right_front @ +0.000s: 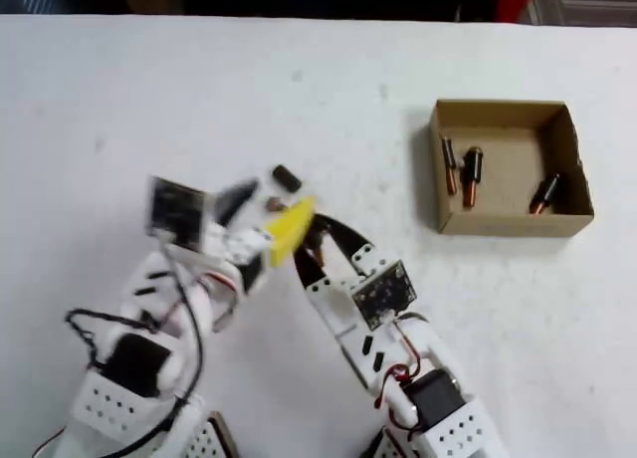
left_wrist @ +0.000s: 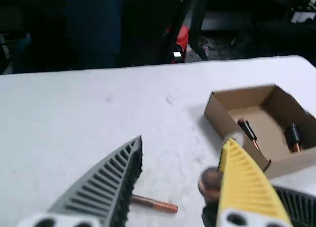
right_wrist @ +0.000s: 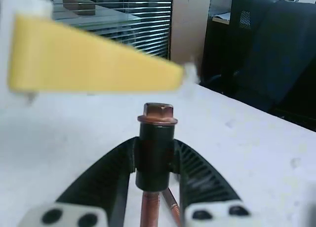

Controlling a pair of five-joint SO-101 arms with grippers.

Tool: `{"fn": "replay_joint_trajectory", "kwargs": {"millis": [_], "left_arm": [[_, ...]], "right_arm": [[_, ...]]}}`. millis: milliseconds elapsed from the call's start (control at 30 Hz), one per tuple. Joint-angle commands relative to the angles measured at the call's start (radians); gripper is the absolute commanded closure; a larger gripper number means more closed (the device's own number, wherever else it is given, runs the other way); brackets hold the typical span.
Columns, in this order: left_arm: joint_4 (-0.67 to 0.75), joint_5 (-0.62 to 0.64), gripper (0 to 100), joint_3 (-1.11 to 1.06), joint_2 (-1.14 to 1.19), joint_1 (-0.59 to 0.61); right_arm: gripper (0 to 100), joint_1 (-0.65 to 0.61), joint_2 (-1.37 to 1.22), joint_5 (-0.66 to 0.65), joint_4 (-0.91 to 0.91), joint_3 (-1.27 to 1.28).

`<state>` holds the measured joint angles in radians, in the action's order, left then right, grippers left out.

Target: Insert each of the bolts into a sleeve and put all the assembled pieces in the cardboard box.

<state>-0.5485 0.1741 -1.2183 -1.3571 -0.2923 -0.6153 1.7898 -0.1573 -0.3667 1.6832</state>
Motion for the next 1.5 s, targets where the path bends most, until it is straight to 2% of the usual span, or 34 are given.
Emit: {"fn": "replay_joint_trajectory", "kwargs": {"millis": [0,67,167,333,533,700,900,1000,1233,1467], "left_arm": [[-0.057,0.002,73,0.132,-0.010,0.059],[-0.157,0.002,75,0.192,-0.010,0.087],[-0.328,-0.006,83,0.290,-0.010,0.133],[-0.519,-0.161,98,0.381,-0.010,0.200],[-0.647,-0.176,97,0.379,-0.010,0.265],[-0.677,-0.183,98,0.315,-0.013,0.262],[-0.703,-0.186,98,0.239,-0.216,0.257],[-0.740,-0.227,98,0.195,-0.323,0.263],[-0.761,-0.245,98,0.021,-0.418,0.265],[-0.755,-0.241,98,-0.120,-0.426,0.265]], "right_arm": [[98.1,0.012,0.012,0.003,-0.019,0.006],[98.1,0.012,0.012,0.003,-0.024,0.006],[98.1,0.024,0.012,0.003,-0.024,0.006],[98.1,0.104,0.012,0.003,-0.022,0.006],[98.1,0.157,0.013,0.003,-0.024,-0.017],[98.1,0.251,0.013,0.005,-0.048,-0.072],[98.1,0.334,0.012,0.003,-0.239,-0.215],[98.1,0.361,0.012,0.003,-0.334,-0.290],[98.2,0.441,0.007,-0.008,-0.506,-0.470],[98.2,0.510,-0.226,-0.057,-0.556,-0.626]]}}
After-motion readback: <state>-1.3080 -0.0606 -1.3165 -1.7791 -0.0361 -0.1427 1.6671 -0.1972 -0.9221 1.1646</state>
